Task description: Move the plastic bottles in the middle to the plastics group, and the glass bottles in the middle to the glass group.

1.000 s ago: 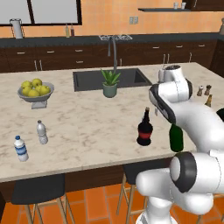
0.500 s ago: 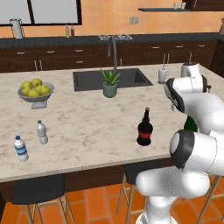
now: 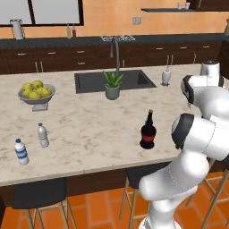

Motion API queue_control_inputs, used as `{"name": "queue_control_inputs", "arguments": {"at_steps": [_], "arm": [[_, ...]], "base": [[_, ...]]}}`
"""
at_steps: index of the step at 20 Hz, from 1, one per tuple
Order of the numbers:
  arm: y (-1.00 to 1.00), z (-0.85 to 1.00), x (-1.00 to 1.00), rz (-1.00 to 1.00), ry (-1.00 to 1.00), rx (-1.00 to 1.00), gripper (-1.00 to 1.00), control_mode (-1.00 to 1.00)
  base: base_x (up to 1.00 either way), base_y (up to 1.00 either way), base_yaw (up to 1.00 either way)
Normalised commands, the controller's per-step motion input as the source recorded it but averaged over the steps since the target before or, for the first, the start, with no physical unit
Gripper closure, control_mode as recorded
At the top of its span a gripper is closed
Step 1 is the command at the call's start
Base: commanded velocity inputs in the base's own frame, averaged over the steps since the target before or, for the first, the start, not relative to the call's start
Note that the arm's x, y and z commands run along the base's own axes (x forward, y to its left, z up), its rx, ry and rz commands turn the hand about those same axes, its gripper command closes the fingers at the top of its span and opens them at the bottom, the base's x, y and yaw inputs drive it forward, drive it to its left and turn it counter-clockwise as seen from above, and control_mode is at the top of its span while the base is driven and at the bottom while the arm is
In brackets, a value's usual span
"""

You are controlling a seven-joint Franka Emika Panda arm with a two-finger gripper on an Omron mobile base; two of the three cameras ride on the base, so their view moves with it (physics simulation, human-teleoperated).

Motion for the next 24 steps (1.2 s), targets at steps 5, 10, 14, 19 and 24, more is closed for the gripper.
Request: {"name": "queue_control_inputs", "arguments": {"at_steps": [5, 10, 14, 19, 24], "arm": [[-0.64, 0.00, 0.30, 0.00, -0.14, 0.05, 1.00, -1.00], [-0.44, 0.00, 0.42, 0.00, -0.09, 0.00, 1.00, -1.00], [-0.37, -0.04, 0.49, 0.00, 0.00, 0.00, 1.00, -1.00], [-0.24, -0.35, 0.26, 0.00, 0.00, 0.05, 1.00, -1.00], [-0.27, -0.35, 0.30, 0.00, 0.00, 0.07, 1.00, -1.00]], "base": [[0.00, 0.00, 0.00], [0.00, 0.00, 0.00], [0.00, 0.00, 0.00], [0.00, 0.00, 0.00], [0.00, 0.00, 0.00]]}}
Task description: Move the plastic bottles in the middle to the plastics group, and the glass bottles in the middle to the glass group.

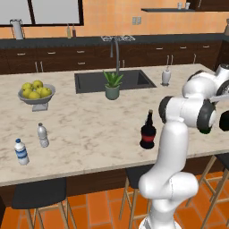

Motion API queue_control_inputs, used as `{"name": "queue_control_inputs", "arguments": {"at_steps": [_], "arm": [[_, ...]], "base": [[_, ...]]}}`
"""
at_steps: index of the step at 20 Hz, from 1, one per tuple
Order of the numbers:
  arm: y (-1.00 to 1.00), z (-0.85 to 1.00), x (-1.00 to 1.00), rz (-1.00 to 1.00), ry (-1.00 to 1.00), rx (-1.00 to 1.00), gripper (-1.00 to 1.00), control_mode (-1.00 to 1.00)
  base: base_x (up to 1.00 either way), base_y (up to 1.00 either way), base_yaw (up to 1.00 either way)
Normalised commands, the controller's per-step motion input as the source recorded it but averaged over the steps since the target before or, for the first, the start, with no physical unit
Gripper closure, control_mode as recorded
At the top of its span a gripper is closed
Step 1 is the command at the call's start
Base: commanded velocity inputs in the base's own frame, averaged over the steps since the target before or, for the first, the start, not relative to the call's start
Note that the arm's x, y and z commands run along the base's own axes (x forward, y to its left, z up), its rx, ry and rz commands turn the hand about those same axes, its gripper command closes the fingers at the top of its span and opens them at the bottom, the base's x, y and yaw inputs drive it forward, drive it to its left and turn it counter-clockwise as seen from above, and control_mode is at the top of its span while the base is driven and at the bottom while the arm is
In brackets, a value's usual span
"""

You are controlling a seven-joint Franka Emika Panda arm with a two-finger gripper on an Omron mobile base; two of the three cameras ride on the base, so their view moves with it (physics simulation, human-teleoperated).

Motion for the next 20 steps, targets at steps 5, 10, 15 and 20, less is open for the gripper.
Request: {"name": "queue_control_inputs", "arguments": {"at_steps": [5, 10, 15, 20], "arm": [[-0.08, -0.19, 0.32, 0.00, 0.00, 0.00, 1.00, -1.00], [0.08, -0.70, 0.00, 0.00, 0.00, -0.01, -1.00, -1.00], [0.29, -0.69, 0.00, 0.00, 0.00, -0.09, -1.00, -1.00], [0.27, -0.50, 0.00, 0.00, 0.00, -0.13, -1.00, -1.00]], "base": [[0.00, 0.00, 0.00], [0.00, 0.00, 0.00], [0.00, 0.00, 0.00], [0.00, 0.00, 0.00]]}}
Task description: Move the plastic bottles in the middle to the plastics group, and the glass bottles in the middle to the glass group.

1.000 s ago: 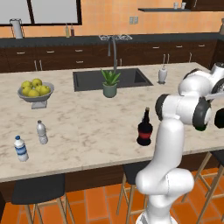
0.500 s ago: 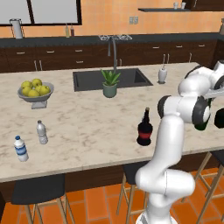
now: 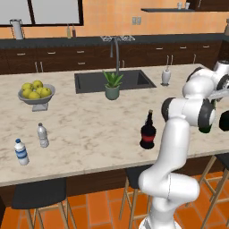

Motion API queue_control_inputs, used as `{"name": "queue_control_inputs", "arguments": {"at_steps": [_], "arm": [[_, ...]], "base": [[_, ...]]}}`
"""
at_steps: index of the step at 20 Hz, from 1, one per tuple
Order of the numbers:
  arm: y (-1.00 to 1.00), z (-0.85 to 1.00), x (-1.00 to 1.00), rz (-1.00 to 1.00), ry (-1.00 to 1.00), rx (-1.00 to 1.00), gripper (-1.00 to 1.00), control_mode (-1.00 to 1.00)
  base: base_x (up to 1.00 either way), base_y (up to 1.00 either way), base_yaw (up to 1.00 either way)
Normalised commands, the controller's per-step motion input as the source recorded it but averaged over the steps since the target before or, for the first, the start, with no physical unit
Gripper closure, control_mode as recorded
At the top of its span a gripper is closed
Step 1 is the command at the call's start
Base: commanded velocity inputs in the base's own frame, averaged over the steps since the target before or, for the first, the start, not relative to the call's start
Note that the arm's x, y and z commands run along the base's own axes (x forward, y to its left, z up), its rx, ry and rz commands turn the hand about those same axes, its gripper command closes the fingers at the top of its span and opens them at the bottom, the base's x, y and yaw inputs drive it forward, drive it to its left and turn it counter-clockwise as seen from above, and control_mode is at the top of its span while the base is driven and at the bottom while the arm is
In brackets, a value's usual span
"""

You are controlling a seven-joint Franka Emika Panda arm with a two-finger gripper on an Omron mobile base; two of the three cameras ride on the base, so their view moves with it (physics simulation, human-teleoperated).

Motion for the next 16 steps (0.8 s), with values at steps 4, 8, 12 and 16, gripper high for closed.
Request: {"name": "queue_control_inputs", "arguments": {"at_steps": [4, 8, 12, 16], "arm": [[0.10, 0.09, -0.03, 0.00, -0.05, -0.01, -1.00, -1.00], [0.28, 0.45, -0.15, 0.00, -0.08, -0.01, -1.00, -1.00], [0.47, 0.28, -0.38, -0.01, -0.15, -0.02, -1.00, -1.00], [0.90, -0.01, -0.38, -0.08, -0.07, -0.04, -1.00, -1.00]], "base": [[0.00, 0.00, 0.00], [0.00, 0.00, 0.00], [0.00, 0.00, 0.00], [0.00, 0.00, 0.00]]}}
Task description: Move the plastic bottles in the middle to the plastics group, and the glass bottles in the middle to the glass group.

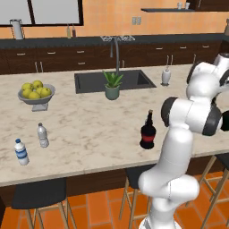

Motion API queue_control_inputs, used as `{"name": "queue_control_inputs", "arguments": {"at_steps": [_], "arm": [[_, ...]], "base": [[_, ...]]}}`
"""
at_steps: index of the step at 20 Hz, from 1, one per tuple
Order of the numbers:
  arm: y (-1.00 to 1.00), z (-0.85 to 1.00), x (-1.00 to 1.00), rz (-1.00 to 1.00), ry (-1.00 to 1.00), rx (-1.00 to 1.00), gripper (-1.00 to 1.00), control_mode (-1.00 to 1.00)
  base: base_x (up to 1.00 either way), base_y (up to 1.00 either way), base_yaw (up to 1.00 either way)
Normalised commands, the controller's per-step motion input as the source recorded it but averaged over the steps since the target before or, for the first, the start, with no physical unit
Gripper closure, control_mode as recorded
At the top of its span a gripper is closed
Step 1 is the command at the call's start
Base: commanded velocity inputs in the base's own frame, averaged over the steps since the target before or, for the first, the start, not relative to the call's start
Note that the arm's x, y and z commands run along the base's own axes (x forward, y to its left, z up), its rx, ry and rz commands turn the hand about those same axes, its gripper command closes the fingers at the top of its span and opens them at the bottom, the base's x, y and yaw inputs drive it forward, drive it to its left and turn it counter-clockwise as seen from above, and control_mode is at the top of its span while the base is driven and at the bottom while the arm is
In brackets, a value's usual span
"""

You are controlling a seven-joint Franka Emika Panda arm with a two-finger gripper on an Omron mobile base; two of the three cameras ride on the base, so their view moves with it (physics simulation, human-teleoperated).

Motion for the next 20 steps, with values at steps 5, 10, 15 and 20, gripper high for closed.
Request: {"name": "queue_control_inputs", "arguments": {"at_steps": [5, 10, 15, 20], "arm": [[1.00, -0.03, -0.35, -0.06, -0.01, -0.02, -1.00, -1.00], [0.97, 0.02, -0.24, -0.16, 0.01, 0.00, -1.00, -1.00], [0.93, 0.09, -0.26, -0.14, 0.03, 0.00, -1.00, -1.00], [0.81, 0.12, -0.42, -0.06, 0.00, 0.00, -1.00, -1.00]], "base": [[0.00, 0.00, 0.00], [0.00, 0.00, 0.00], [0.00, 0.00, 0.00], [0.00, 0.00, 0.00]]}}
